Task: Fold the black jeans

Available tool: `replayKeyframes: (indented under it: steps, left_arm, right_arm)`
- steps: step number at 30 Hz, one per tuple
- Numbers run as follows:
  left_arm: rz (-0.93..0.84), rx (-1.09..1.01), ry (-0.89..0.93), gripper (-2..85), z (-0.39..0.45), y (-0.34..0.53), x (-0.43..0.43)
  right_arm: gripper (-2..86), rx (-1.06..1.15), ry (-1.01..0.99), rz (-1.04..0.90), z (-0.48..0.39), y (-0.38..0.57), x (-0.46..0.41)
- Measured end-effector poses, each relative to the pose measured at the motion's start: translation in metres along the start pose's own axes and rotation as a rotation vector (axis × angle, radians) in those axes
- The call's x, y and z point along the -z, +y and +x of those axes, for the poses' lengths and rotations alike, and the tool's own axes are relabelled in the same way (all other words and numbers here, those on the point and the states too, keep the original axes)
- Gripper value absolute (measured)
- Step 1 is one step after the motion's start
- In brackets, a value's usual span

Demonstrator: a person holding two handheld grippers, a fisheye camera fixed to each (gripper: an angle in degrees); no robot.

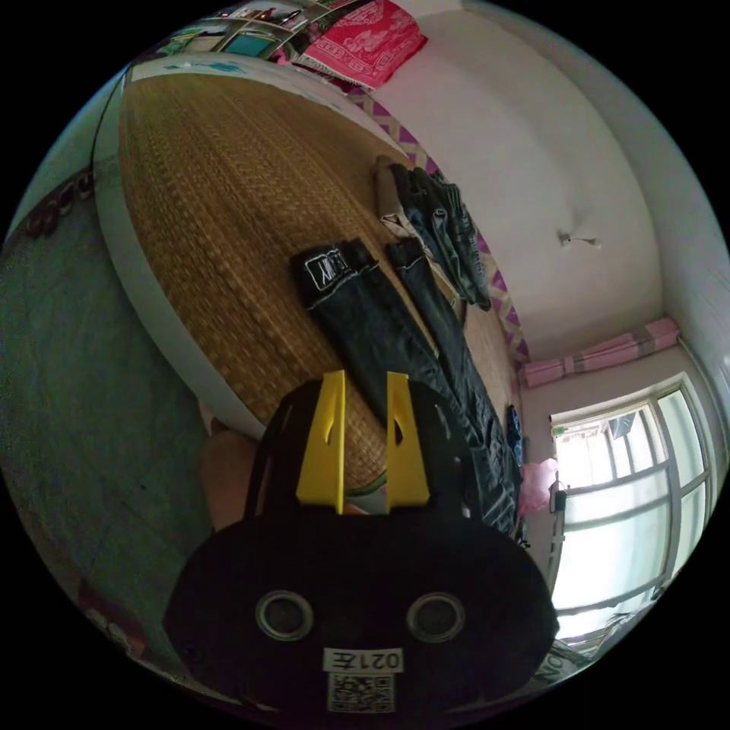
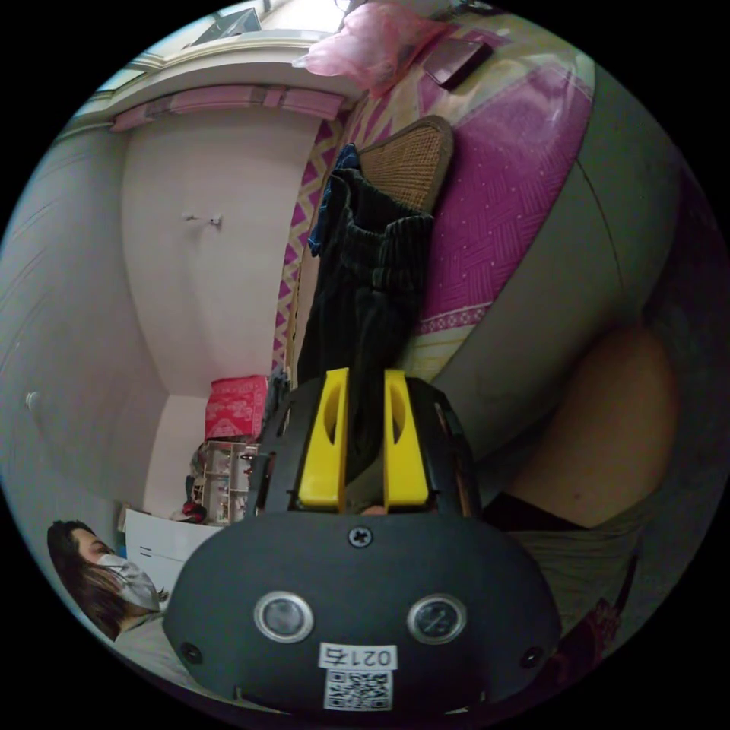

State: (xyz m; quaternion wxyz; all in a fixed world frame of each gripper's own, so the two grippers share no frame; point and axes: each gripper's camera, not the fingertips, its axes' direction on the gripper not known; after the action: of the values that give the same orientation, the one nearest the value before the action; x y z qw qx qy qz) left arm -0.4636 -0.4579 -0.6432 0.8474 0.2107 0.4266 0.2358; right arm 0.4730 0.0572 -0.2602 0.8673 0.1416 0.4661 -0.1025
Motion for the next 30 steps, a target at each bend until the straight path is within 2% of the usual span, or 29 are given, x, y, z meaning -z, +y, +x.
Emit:
replayKeyframes:
  steps: [5,10,14,19,25,30]
  left_arm:
    - [-0.018,0.010,-0.018,5.2,0.016,-0.020,-0.017]
    - [-0.033,0.006,0.001,-0.4,0.026,-0.037,-0.028]
    - [-0.006,-0.154,0.036,-0.9,0.071,-0.051,-0.017]
    - [0.003,-0.336,0.001,-0.9,0.159,-0.093,-0.021]
    - [-0.098,-0.399,-0.141,-0.7,0.259,-0.187,-0.101]
    - [-0.213,-0.386,-0.295,1.9,0.298,-0.251,-0.226]
  right_arm:
    - [7.4,-0.002,-0.008,-0.001,-0.003,-0.011,-0.007]
    - [2.1,-0.002,-0.026,-0.014,-0.009,-0.026,-0.018]
    - [0.0,0.044,-0.127,-0.046,-0.030,-0.043,-0.021]
    - [-0.2,0.182,-0.198,-0.091,-0.097,-0.087,-0.035]
    - [0.9,0.246,-0.143,-0.150,-0.183,-0.195,-0.107]
    - [5.0,0.172,0.064,-0.179,-0.194,-0.287,-0.211]
